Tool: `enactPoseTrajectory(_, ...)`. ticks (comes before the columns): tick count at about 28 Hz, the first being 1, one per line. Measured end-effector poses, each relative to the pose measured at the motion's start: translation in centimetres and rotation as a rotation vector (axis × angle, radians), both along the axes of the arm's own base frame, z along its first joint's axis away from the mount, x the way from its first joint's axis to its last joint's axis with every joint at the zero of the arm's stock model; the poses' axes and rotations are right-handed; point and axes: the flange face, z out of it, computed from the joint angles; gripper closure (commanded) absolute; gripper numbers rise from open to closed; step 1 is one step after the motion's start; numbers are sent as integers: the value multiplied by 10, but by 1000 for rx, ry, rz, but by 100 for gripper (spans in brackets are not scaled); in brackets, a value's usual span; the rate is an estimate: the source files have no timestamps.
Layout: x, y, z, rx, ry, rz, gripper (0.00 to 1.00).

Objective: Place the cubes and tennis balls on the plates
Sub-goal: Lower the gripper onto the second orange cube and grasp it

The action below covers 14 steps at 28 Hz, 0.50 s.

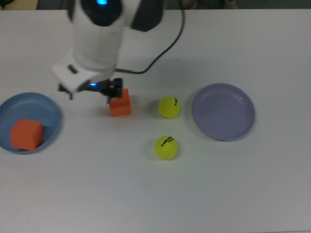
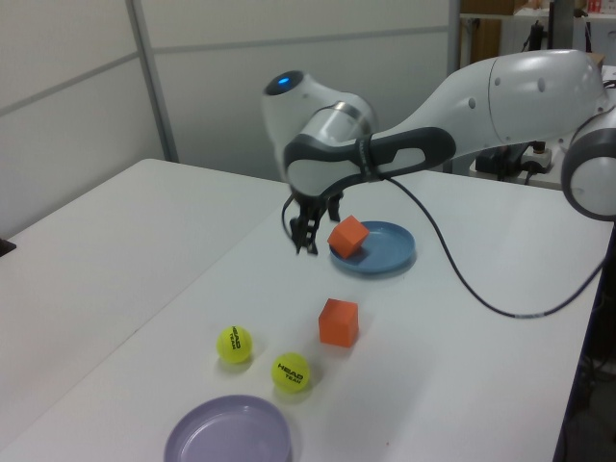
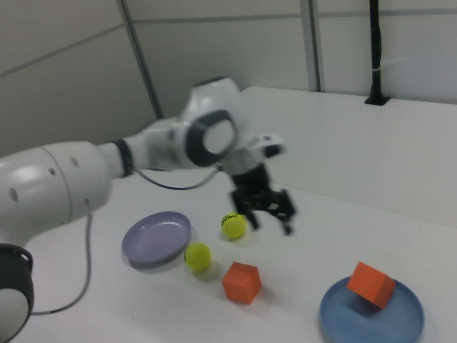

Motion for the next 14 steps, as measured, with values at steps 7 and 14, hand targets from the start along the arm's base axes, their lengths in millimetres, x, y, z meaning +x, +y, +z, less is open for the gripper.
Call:
enactPoseTrajectory(7,-28,61,-25,-36,151,70,0)
enactPoseTrajectory(14,-32,67,-71,-68,229,86,0)
